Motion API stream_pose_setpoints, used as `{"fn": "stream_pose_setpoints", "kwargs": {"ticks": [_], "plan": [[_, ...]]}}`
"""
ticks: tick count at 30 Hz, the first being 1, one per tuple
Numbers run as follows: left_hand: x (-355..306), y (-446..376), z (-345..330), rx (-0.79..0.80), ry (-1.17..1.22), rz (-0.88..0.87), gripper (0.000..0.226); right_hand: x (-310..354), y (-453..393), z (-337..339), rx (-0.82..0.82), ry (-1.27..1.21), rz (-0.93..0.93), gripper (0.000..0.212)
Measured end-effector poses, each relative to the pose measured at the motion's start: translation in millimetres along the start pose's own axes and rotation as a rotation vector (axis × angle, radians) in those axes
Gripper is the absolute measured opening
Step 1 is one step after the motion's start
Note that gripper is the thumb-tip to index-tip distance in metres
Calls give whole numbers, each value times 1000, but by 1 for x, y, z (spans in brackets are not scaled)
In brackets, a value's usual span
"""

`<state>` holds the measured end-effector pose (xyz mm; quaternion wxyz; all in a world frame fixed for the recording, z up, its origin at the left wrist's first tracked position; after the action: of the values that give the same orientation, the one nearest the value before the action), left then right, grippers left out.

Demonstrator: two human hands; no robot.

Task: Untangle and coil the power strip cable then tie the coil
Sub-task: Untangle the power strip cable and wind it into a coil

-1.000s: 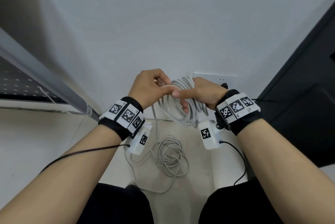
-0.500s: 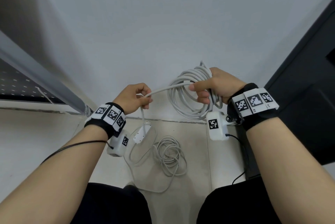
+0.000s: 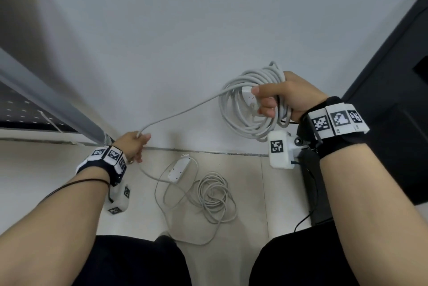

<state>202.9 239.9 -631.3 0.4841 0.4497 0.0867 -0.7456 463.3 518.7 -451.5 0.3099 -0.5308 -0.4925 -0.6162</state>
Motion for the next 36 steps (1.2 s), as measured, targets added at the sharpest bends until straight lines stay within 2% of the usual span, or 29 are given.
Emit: {"fn": "stream_pose_setpoints", "kwargs": {"ticks": [2,7,13,15,17,19,21,22,24,25,27,29,31,34,36], "plan": [[-15,2,0,-29,-14,-39,33,-2,-2,6,-11,17,9,19],[-47,4,2,-24,215,-153,5,-8,-6,14,-46,94,23,11],[-78,9,10,-68,374,-211,26,-9,-6,16,-47,89,39,14],[-86,13,19,-133,447,-286,31,-10,-7,16,-48,127,30,16],[-91,18,33,-254,467,-340,34,-12,-10,16,-66,180,17,30],[-96,23,45,-351,429,-333,32,-14,-12,15,-81,220,7,39],[-107,25,50,-371,231,-342,27,-14,-14,12,-88,231,6,31],[-114,25,49,-308,19,-355,23,-15,-15,11,-96,233,8,27],[-128,31,33,2,-431,-321,17,-16,-19,8,-102,243,17,23],[-132,38,22,169,-585,-285,18,-15,-20,6,-97,255,20,22],[-142,53,3,397,-695,-252,20,-16,-22,-1,-71,267,17,20],[-154,64,-11,515,-634,-303,23,-18,-24,-10,-42,245,4,14],[-165,74,-24,637,-442,-368,23,-21,-24,-19,-31,283,-2,9],[-183,87,-37,762,-144,-475,19,-25,-26,-36,23,381,15,27],[-194,93,-43,753,-2,-565,19,-27,-25,-49,89,421,13,48]]}}
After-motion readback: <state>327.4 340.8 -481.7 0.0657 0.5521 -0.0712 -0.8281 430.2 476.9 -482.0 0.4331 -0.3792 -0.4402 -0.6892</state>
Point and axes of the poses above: each hand's wrist, its own y-axis away from the middle knuckle, its own z-axis out of the back of the hand, x = y × z, the point moved 5 cm from there along -y, towards the middle knuckle, and after that the axes turned 8 degrees about -z, right-handed, at the moved point
